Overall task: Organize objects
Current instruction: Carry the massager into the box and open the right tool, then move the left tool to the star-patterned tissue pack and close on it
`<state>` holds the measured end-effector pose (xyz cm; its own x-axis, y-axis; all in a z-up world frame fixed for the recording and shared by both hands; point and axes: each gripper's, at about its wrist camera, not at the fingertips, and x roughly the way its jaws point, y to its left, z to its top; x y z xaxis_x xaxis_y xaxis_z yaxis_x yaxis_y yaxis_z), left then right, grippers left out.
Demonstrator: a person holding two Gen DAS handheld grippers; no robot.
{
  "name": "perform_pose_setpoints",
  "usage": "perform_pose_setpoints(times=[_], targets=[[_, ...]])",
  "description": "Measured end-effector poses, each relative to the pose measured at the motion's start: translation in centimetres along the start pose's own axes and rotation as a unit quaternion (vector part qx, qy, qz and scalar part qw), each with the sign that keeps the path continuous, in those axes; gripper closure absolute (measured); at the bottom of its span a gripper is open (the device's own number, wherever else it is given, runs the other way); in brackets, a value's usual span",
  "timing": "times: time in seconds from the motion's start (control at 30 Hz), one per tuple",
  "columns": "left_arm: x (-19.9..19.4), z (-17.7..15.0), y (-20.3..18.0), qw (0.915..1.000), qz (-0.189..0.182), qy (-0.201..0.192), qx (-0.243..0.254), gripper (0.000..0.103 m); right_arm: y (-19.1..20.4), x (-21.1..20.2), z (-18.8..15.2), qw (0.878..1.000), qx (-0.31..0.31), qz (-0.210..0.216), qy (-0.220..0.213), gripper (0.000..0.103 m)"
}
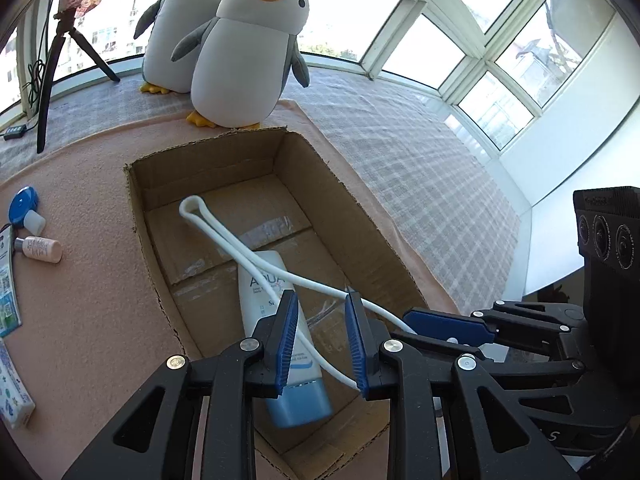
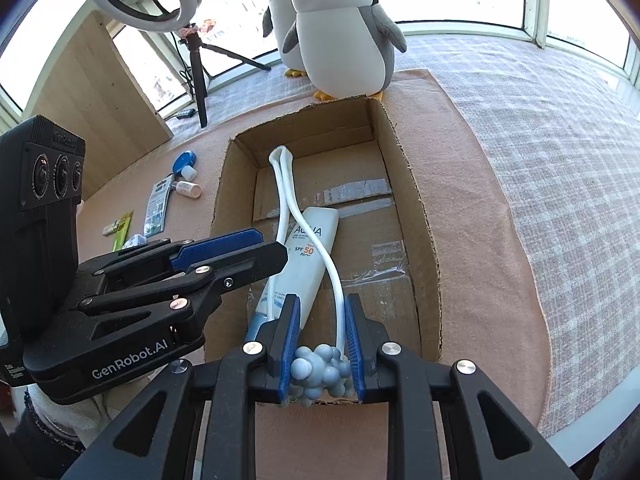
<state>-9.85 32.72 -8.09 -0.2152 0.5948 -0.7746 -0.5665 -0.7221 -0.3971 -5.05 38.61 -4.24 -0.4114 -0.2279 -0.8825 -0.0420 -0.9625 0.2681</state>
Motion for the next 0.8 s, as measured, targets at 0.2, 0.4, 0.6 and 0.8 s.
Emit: perform_pose_setpoints(times=[0.2, 0.4, 0.6, 0.8], targets=[[-1.3, -0.2, 2.4, 0.9997, 0.01, -0.009, -0.018, 0.052, 0.1, -0.9, 0.3, 1.0, 0.01, -0.004, -0.026, 0.056], [-3.6, -1.0, 5.3, 0.9984, 0.034, -0.018, -0.043, 0.04, 1.4, -0.7, 0.3, 1.0, 0.009, 0.004, -0.026, 0.053], [-6.8, -2.9, 10.1, 0.9934, 0.079, -0.022, -0.081, 0.036, 2.9, 0.0, -0.4, 0.999, 0.023, 0.022, -0.029, 0.053], [-9.9, -4.6, 16.1, 0.9824, 0.136, -0.016, -0.127, 0.029, 5.1, 0.9, -0.6, 0.999, 0.019, 0.02, -0.031, 0.053]])
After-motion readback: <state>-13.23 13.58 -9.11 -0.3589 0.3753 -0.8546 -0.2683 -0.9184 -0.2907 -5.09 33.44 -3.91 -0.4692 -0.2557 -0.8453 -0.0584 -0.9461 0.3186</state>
